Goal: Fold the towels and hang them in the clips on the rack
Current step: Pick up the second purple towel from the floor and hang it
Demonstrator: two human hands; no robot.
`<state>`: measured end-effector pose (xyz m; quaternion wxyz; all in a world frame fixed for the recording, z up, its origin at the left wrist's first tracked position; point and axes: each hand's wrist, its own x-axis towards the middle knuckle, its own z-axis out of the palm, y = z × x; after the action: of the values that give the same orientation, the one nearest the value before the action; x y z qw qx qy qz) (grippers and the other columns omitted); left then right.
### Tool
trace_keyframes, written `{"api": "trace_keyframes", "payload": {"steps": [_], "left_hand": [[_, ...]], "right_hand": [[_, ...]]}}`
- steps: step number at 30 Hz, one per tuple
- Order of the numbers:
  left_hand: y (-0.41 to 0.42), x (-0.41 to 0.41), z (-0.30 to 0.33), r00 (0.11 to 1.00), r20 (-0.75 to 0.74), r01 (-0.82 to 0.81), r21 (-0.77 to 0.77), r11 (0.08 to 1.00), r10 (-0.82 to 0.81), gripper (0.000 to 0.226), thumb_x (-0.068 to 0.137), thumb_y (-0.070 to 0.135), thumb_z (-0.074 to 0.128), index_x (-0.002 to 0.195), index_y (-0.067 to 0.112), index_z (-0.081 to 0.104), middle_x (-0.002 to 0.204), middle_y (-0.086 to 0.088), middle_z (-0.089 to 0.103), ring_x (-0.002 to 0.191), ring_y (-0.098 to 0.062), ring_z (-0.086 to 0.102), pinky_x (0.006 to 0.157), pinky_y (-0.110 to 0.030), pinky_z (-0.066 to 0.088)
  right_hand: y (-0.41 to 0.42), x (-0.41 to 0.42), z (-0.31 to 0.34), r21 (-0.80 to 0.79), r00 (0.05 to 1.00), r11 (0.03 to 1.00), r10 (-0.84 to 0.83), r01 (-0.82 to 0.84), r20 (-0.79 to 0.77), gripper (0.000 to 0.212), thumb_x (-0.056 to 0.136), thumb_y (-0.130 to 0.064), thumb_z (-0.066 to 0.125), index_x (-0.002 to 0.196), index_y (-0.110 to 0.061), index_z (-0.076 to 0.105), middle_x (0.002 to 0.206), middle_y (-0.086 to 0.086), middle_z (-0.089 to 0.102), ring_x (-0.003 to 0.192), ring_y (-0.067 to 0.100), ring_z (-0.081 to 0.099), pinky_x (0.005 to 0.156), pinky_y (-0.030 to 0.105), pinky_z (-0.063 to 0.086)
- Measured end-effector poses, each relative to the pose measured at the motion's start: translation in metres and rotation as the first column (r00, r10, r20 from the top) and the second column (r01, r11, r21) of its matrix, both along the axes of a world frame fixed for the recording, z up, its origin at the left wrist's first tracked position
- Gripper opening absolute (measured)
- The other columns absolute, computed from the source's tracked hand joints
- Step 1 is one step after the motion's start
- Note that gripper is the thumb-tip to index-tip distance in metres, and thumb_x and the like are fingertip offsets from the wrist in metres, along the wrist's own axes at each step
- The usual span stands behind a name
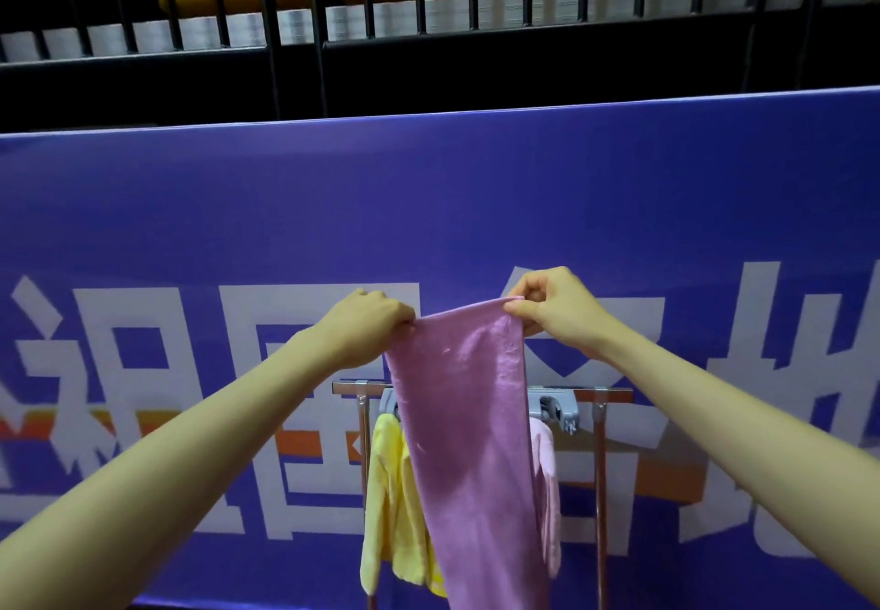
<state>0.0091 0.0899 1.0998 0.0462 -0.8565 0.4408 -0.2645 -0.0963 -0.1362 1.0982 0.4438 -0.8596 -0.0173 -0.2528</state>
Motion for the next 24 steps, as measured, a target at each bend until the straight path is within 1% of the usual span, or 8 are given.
{"api": "trace_keyframes", "payload": {"steps": [2,5,8,10,12,14,18,24], "left_hand": [[-0.004,-0.001,-0.001,1.000,-0.009,-0.029,0.003,1.000,0.029,0.023,0.100,0.021,0.040,0.095,0.014,0.062,0.089,-0.005,0.065,0.083,-0.028,0.059,0.068,-0.030,0.038],[-0.005,0.001,0.002,0.998,-0.032,-0.053,-0.065,0.996,0.051,0.020,0.098,0.017,0.042,0.098,0.015,0.062,0.092,-0.009,0.065,0.084,-0.030,0.060,0.063,-0.033,0.040],[-0.005,-0.002,0.011,0.996,-0.073,-0.063,-0.109,0.992,0.055,0.020,0.097,0.019,0.044,0.101,0.015,0.063,0.093,-0.010,0.063,0.083,-0.032,0.059,0.062,-0.033,0.041],[-0.005,-0.004,0.012,0.995,-0.084,-0.056,-0.124,0.991,0.045,0.019,0.097,0.020,0.046,0.102,0.016,0.063,0.094,-0.009,0.061,0.084,-0.032,0.059,0.062,-0.032,0.039],[-0.004,-0.005,0.010,0.995,-0.089,-0.049,-0.134,0.990,0.037,0.016,0.096,0.021,0.048,0.100,0.017,0.063,0.093,-0.008,0.061,0.082,-0.031,0.058,0.061,-0.032,0.040],[-0.004,-0.006,0.007,0.996,-0.093,-0.029,-0.143,0.989,0.016,0.014,0.095,0.020,0.049,0.097,0.016,0.063,0.092,-0.007,0.063,0.082,-0.028,0.058,0.062,-0.035,0.045],[-0.003,-0.005,0.002,0.992,-0.125,-0.007,-0.161,0.987,-0.013,0.015,0.095,0.018,0.050,0.097,0.017,0.064,0.091,-0.004,0.066,0.084,-0.025,0.059,0.070,-0.041,0.052],[-0.002,-0.003,-0.008,0.988,-0.151,-0.050,-0.193,0.980,0.020,0.016,0.094,0.016,0.052,0.098,0.020,0.066,0.091,-0.002,0.067,0.086,-0.024,0.060,0.068,-0.042,0.054]], "right_hand": [[0.001,0.000,-0.004,-0.012,1.000,1.000,-0.013,0.013,0.013,0.007,0.089,-0.001,0.059,0.082,0.000,0.060,0.073,0.016,0.069,0.064,0.016,0.068,0.065,0.029,0.059],[-0.001,-0.002,-0.011,0.046,0.997,0.998,-0.040,0.037,0.061,0.010,0.089,-0.003,0.060,0.083,-0.008,0.053,0.070,0.011,0.070,0.062,0.013,0.068,0.062,0.027,0.058],[-0.004,-0.002,-0.020,0.056,0.996,0.998,-0.045,0.041,0.075,0.013,0.089,-0.008,0.061,0.098,-0.016,0.055,0.075,0.007,0.074,0.068,0.014,0.070,0.068,0.026,0.059],[-0.005,-0.002,-0.024,0.023,0.994,0.998,-0.058,0.056,0.092,0.017,0.089,-0.009,0.062,0.105,-0.013,0.061,0.075,0.003,0.074,0.069,0.012,0.071,0.070,0.026,0.058],[-0.003,-0.005,-0.026,-0.007,0.990,0.997,-0.069,0.071,0.121,0.011,0.088,-0.008,0.063,0.098,-0.007,0.067,0.072,-0.001,0.073,0.066,0.007,0.070,0.065,0.019,0.056],[-0.001,-0.007,-0.030,-0.017,0.989,0.997,-0.073,0.076,0.125,0.004,0.086,-0.007,0.066,0.088,-0.007,0.069,0.072,-0.001,0.072,0.064,0.005,0.069,0.061,0.014,0.053],[0.000,-0.008,-0.035,0.041,0.990,0.997,-0.071,0.066,0.121,0.006,0.082,-0.006,0.070,0.080,-0.011,0.068,0.074,0.010,0.074,0.068,0.017,0.072,0.065,0.024,0.059],[-0.001,-0.004,-0.040,0.003,0.992,0.999,-0.048,0.048,0.118,0.009,0.085,-0.007,0.067,0.080,-0.014,0.068,0.075,0.010,0.073,0.071,0.021,0.072,0.069,0.032,0.060]]}}
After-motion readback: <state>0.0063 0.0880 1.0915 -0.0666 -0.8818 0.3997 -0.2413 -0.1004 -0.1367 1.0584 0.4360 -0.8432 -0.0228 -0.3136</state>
